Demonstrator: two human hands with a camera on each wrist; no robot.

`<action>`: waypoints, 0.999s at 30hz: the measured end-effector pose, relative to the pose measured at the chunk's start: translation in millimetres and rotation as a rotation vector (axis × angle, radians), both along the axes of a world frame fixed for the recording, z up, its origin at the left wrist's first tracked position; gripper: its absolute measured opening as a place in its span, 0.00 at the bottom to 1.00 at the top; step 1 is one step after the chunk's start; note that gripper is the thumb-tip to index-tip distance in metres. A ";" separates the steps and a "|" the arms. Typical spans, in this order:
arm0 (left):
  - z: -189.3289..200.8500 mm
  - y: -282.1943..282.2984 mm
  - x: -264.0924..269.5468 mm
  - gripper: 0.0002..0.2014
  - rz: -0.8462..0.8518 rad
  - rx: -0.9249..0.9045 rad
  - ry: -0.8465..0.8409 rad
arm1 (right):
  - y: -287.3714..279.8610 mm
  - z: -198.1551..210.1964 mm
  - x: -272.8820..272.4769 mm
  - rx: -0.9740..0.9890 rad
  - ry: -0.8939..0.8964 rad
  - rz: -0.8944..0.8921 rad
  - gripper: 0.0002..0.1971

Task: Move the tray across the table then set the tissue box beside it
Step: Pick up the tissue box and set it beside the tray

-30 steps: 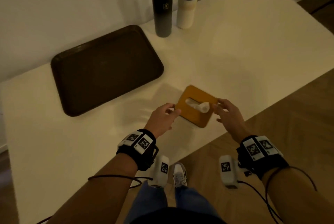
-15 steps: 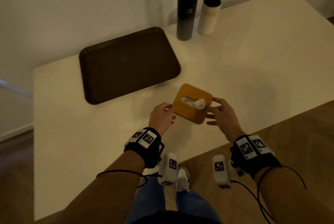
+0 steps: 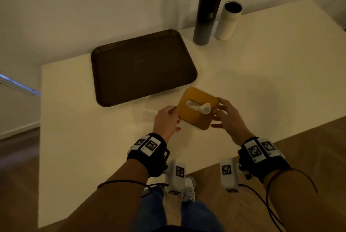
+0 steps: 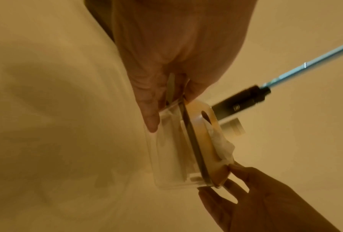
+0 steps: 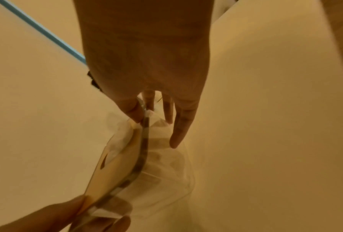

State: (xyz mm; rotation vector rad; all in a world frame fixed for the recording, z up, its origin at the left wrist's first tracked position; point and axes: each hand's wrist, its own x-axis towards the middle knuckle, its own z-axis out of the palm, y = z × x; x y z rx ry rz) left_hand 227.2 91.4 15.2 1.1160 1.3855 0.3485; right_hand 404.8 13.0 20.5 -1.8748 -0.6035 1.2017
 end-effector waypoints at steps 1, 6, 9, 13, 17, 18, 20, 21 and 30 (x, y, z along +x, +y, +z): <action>3.0 6.2 -9.3 0.17 0.030 0.008 0.006 | 9.7 2.0 -8.6 0.012 -0.002 0.023 0.25; 19.9 55.2 -77.7 0.16 0.182 0.065 0.028 | 77.5 13.0 -73.8 0.051 -0.009 0.166 0.26; 29.8 96.3 -131.0 0.13 0.277 0.088 0.016 | 126.1 19.1 -127.3 0.081 0.001 0.230 0.27; 35.9 158.3 -208.0 0.14 0.363 0.130 0.061 | 198.6 23.0 -207.2 0.136 -0.023 0.301 0.24; 40.8 221.5 -276.0 0.12 0.413 0.142 0.085 | 264.8 16.4 -279.9 0.154 -0.093 0.376 0.24; 40.5 235.7 -289.9 0.12 0.419 0.132 0.084 | 278.8 15.1 -294.3 0.154 -0.095 0.382 0.24; 39.3 262.5 -312.6 0.12 0.413 0.115 0.091 | 304.8 12.6 -318.7 0.140 -0.058 0.362 0.25; 37.5 274.3 -321.3 0.12 0.406 0.110 0.099 | 315.6 12.6 -328.8 0.119 -0.033 0.346 0.26; 16.2 336.1 -366.0 0.17 0.392 0.063 0.141 | 376.4 -8.5 -375.2 0.001 0.071 0.314 0.31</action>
